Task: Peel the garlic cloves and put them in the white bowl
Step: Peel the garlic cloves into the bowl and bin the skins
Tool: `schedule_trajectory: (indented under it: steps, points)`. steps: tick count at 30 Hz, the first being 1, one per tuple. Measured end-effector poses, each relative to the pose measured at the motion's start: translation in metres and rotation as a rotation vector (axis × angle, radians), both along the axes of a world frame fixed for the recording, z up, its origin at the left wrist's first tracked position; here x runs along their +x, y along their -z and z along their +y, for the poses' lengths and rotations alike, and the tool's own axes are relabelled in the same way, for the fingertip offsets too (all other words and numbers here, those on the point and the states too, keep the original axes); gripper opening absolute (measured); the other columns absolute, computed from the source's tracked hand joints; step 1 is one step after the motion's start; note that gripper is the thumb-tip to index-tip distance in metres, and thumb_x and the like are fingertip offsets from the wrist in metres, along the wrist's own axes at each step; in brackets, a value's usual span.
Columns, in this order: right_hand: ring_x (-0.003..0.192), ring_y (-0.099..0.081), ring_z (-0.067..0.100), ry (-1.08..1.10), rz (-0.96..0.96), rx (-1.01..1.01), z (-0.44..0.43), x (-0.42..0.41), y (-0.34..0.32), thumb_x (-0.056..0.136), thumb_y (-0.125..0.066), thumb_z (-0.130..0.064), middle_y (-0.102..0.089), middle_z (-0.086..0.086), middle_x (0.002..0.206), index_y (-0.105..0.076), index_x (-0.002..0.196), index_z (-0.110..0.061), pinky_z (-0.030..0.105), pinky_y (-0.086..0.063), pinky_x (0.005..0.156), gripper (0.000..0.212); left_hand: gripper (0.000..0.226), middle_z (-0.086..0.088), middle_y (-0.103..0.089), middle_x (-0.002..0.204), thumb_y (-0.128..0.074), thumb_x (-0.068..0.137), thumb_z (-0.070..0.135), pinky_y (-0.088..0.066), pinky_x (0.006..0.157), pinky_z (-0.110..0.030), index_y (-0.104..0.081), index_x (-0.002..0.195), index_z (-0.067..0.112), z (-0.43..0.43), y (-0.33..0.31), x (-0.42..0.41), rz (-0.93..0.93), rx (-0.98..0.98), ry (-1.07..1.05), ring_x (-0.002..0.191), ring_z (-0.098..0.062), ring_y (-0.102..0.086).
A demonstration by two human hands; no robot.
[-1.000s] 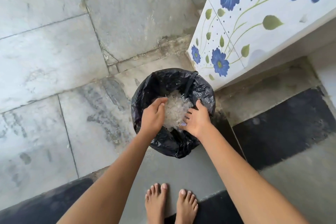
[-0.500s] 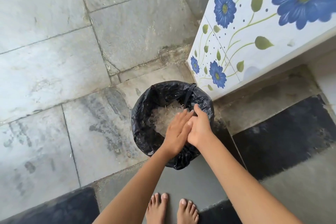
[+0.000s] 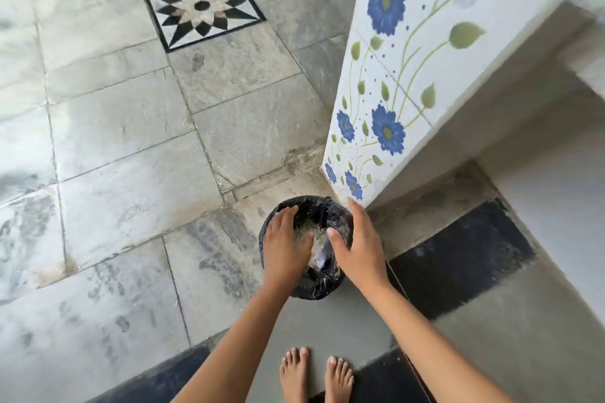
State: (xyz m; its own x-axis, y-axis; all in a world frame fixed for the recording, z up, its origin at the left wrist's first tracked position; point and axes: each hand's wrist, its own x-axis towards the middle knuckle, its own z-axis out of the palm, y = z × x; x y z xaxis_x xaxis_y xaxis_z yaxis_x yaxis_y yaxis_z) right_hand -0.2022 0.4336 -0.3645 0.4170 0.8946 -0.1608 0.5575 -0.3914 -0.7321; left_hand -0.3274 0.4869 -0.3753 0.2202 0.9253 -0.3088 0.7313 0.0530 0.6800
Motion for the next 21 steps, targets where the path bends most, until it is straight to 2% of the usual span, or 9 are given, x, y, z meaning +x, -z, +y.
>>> schedule_trajectory:
  steps: [4, 9, 12, 17, 21]
  points:
    - [0.132, -0.042, 0.029, 0.128, -0.107, 0.104, -0.055, -0.003, -0.127, 0.085, -0.051, -0.033, -0.044, 0.015, 0.143, -0.040, 0.140, -0.003, 0.049, -0.036, 0.106, 0.063, 0.056, -0.001, -0.038, 0.147, -0.059, 0.089, 0.025, -0.028, 0.110, -0.037, -0.040, 0.141, 0.017, -0.038, -0.135, -0.008, -0.007, 0.107, 0.064, 0.135, -0.020, -0.032]
    - [0.132, -0.041, 0.031, 0.259, -0.317, 0.247, -0.142, -0.003, -0.236, 0.088, -0.042, -0.039, -0.043, 0.017, 0.143, -0.044, 0.137, -0.003, 0.043, -0.035, 0.106, 0.061, 0.055, 0.001, -0.044, 0.142, -0.063, 0.088, 0.026, -0.031, 0.105, -0.032, -0.043, 0.138, 0.019, -0.102, -0.260, -0.005, -0.135, 0.299, 0.230, 0.131, -0.017, -0.038]
    - [0.130, -0.043, 0.032, 0.362, -0.461, 0.315, -0.195, 0.006, -0.278, 0.090, -0.045, -0.034, -0.044, 0.017, 0.142, -0.044, 0.136, -0.003, 0.039, -0.034, 0.103, 0.056, 0.053, 0.001, -0.045, 0.142, -0.063, 0.087, 0.027, -0.033, 0.106, -0.034, -0.044, 0.137, 0.021, -0.144, -0.302, 0.017, -0.227, 0.363, 0.359, 0.132, -0.017, -0.038]
    - [0.128, -0.045, 0.031, 0.616, -0.560, 0.364, -0.286, 0.047, -0.317, 0.091, -0.044, -0.036, -0.048, 0.017, 0.139, -0.047, 0.135, -0.003, 0.040, -0.038, 0.103, 0.056, 0.057, 0.002, -0.047, 0.140, -0.049, 0.084, 0.044, -0.036, 0.106, -0.036, -0.047, 0.135, 0.020, -0.210, -0.341, 0.081, -0.312, 0.455, 0.600, 0.130, -0.016, -0.042]
    - [0.122, -0.051, 0.033, 0.815, -0.619, 0.345, -0.367, 0.093, -0.332, 0.090, -0.043, -0.037, -0.053, 0.018, 0.134, -0.048, 0.133, -0.002, 0.045, -0.044, 0.098, 0.055, 0.046, 0.000, -0.050, 0.136, -0.062, 0.087, 0.031, -0.038, 0.101, -0.037, -0.052, 0.130, 0.018, -0.267, -0.357, 0.151, -0.358, 0.500, 0.741, 0.124, -0.020, -0.046]
